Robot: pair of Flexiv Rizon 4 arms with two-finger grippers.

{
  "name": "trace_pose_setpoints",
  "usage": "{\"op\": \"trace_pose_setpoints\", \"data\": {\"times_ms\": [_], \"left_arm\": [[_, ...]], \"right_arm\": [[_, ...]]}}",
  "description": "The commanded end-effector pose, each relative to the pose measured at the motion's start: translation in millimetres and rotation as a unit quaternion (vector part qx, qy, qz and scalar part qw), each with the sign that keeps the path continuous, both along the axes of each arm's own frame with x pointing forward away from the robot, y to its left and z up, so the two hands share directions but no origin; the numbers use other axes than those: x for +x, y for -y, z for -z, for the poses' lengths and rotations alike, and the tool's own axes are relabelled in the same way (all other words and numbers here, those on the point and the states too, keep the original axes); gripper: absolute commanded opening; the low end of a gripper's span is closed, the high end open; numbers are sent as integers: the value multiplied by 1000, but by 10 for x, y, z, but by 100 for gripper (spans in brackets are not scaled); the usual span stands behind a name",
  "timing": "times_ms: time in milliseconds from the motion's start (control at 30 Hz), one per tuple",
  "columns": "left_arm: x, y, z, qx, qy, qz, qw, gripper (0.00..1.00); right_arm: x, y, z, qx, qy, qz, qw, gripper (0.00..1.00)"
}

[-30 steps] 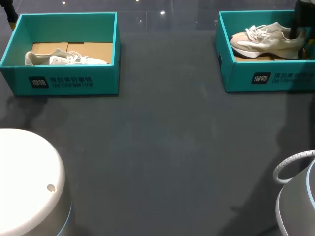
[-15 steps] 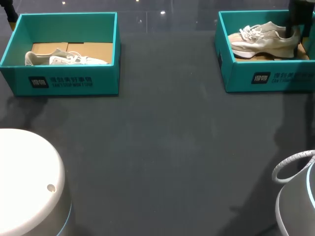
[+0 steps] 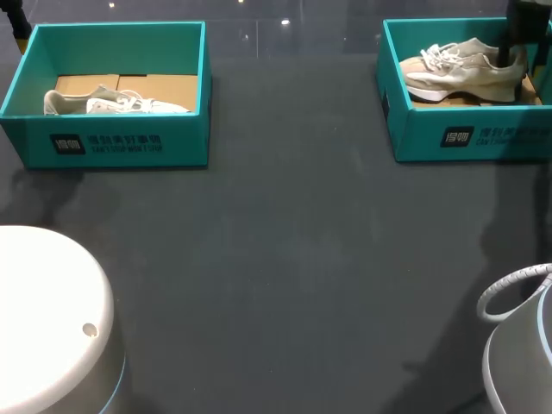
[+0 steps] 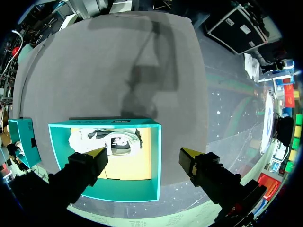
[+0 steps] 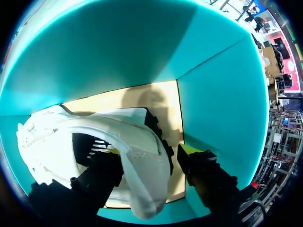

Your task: Take the shoe out of the shoebox, open the shoe tongue, remove and reinsert the insole, then place the shoe into the shoebox

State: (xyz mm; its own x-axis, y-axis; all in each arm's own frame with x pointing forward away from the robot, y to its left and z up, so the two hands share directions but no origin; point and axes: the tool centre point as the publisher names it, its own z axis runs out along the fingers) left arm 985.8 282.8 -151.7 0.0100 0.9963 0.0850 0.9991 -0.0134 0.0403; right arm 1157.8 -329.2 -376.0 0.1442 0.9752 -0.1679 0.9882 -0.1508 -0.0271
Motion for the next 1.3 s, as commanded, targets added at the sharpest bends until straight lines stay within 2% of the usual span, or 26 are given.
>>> {"op": "trace_pose_setpoints", "data": {"times_ms": [33, 167, 267, 367, 667, 1000, 1300], "left_arm": [[-11, -5, -2, 1, 1, 0, 1000, 100], [-11, -5, -2, 1, 1, 0, 1000, 100], [-11, -5, -2, 1, 1, 0, 1000, 100], [-11, -5, -2, 1, 1, 0, 1000, 100], [-11, -5, -2, 1, 1, 0, 1000, 100], [-11, -5, -2, 1, 1, 0, 1000, 100], [-11, -5, -2, 1, 1, 0, 1000, 100]], "right_arm": [[66, 31, 77, 10, -7, -2, 1000, 57], [68, 0, 128, 18, -9, -6, 1000, 50], [55, -20, 124, 20, -8, -8, 1000, 38], [33, -34, 90, 19, -6, -9, 1000, 0], [-50, -50, -146, 1, 11, -7, 1000, 0], [-113, 50, -650, -18, 31, 0, 999, 0], [-73, 56, -1103, -32, 37, -12, 999, 0]]}}
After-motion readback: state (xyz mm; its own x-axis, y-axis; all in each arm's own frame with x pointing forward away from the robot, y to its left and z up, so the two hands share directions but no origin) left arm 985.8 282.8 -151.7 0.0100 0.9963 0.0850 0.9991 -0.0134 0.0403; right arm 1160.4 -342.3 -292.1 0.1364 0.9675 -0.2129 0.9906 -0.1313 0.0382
